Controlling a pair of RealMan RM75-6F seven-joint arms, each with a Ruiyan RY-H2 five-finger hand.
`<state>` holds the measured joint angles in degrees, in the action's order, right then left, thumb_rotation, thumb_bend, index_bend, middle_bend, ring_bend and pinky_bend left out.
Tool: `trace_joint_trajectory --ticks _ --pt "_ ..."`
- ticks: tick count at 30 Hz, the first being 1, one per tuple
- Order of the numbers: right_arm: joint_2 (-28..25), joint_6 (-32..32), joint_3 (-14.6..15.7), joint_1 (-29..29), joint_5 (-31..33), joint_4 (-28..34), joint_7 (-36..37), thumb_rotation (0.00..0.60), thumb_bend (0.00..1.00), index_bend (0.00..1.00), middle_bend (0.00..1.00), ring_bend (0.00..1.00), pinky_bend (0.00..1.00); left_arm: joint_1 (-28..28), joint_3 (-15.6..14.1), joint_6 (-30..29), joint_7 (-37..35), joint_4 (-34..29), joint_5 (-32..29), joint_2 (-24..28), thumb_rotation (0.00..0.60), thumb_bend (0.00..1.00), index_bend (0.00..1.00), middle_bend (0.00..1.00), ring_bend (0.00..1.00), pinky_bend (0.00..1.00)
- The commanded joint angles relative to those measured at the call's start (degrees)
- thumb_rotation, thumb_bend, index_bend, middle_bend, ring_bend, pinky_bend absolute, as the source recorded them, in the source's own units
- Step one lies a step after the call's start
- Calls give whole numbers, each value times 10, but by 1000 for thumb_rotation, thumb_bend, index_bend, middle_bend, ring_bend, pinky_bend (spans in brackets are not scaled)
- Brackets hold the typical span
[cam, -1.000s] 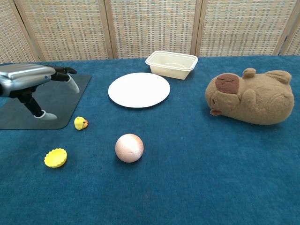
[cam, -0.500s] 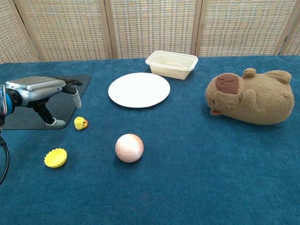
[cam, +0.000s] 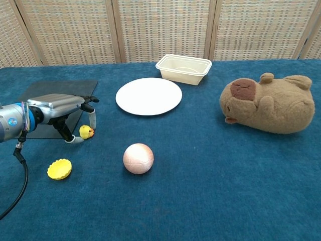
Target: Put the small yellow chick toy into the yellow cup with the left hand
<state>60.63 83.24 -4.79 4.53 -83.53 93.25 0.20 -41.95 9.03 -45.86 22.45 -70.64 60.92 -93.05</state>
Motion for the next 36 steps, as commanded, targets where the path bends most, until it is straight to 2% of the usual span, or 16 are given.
trace_joint_trajectory --ticks 1,9,16,20,26,32,36 --pt "0 1 0 0 0 0 1 600 0 40 0 0 0 -1 -1 -3 3 3 -5 -2 600 303 460 0 0 0" --pt "0 -1 0 0 2 0 2 600 0 41 0 0 0 0 -3 -9 13 -7 -26 13 600 336 540 0 0 0" --pt "2 -2 1 1 2 0 -4 600 0 40 0 0 0 19 -3 -47 -13 -79 -1 72 600 349 533 0 0 0" --pt "5 -1 3 1 -1 2 -13 600 0 42 0 0 0 41 -22 -71 -33 -135 38 120 600 352 530 0 0 0" --pt "7 0 8 0 -8 5 -23 600 0 70 0 0 0 78 -78 -90 -95 -185 128 176 600 353 527 0 0 0" --pt "8 -1 9 0 -9 5 -25 600 0 75 0 0 0 103 -121 -123 -152 -182 216 182 600 352 525 0 0 0" --pt "8 -1 9 0 -8 5 -25 600 0 81 0 0 0 112 -131 -139 -159 -178 241 177 600 351 521 0 0 0"
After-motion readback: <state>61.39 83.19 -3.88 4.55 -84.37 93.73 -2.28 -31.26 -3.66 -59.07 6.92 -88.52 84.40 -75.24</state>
